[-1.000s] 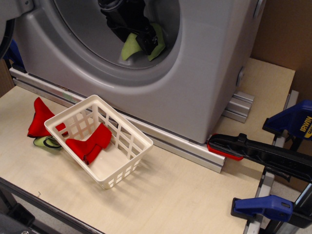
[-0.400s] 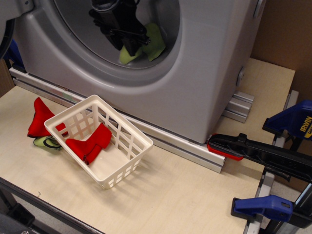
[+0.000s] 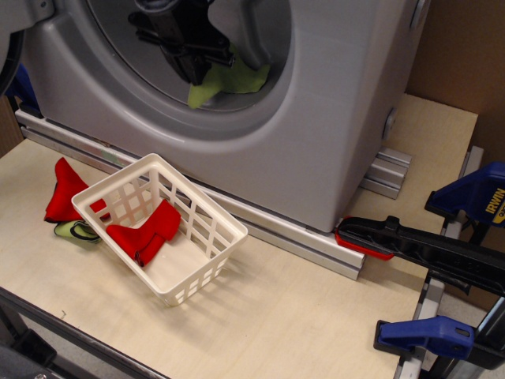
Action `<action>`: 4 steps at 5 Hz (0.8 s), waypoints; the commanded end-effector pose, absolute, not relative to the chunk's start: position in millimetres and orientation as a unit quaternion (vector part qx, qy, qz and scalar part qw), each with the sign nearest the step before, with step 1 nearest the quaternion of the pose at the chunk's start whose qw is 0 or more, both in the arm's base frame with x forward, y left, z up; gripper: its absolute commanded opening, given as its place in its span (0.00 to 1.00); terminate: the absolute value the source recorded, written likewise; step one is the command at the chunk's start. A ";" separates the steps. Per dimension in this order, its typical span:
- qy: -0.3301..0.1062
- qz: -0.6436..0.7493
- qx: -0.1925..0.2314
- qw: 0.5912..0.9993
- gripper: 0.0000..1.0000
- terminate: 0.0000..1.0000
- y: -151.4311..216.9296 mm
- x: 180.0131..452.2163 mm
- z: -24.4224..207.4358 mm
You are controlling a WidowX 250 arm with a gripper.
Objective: Take clothes out of laundry machine
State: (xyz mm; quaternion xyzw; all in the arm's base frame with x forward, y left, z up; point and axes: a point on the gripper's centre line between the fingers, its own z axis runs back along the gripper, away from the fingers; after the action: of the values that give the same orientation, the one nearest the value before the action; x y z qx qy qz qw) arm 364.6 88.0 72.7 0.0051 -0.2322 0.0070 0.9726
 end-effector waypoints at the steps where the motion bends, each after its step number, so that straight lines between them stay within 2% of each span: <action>1: -0.242 0.053 0.032 0.968 0.00 0.00 90.6 332.8 114.3; 2: -0.175 0.082 0.033 0.981 0.00 0.00 80.0 296.0 108.4; 3: -0.101 0.093 0.014 0.990 0.00 0.00 66.6 263.4 86.1; 4: -0.047 0.085 -0.009 0.995 0.00 0.00 60.1 256.5 57.9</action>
State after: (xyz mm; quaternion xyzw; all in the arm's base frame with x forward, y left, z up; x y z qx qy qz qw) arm 251.7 63.8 29.7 -0.0181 -0.0267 0.0850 0.9959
